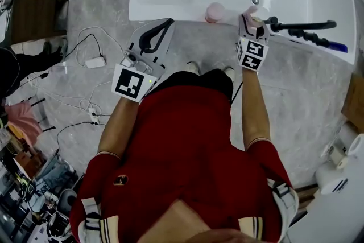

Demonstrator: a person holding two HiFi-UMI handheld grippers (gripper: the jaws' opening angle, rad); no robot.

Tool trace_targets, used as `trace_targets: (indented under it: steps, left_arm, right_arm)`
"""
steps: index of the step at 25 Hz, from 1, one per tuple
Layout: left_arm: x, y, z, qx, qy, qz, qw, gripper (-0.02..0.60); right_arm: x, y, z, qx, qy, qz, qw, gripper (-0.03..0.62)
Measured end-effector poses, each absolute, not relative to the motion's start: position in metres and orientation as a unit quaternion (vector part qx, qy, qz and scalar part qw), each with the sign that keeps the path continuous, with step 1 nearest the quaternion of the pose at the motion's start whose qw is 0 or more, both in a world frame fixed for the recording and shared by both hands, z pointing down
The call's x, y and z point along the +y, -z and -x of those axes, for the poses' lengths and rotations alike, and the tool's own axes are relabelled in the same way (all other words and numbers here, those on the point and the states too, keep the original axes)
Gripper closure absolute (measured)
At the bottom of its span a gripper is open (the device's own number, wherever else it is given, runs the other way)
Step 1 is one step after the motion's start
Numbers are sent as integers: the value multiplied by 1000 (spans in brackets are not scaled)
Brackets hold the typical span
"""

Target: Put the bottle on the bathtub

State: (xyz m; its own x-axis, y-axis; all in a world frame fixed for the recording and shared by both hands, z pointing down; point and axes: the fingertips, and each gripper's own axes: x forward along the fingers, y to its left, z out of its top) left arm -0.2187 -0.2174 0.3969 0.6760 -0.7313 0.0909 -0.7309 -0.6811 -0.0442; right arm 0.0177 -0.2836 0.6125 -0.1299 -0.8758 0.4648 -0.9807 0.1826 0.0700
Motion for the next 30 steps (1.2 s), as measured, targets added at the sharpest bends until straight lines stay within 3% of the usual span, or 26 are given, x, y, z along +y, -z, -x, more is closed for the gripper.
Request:
trace_targets:
  steps: [23,26,30]
  left_arm:
    - [-211,-391,209,379,69,923,22,575]
    - [-205,-390,201,371,69,926,19,575]
    - [-199,-393,194,364,71,928,12,575]
  right_arm:
    - [-284,-635,-25,-739,-120,-634,194,368]
    - [-282,-633,-27,-739,-125,-632,197,322]
    - [-276,-625,-28,-742,-127,-630,191,310]
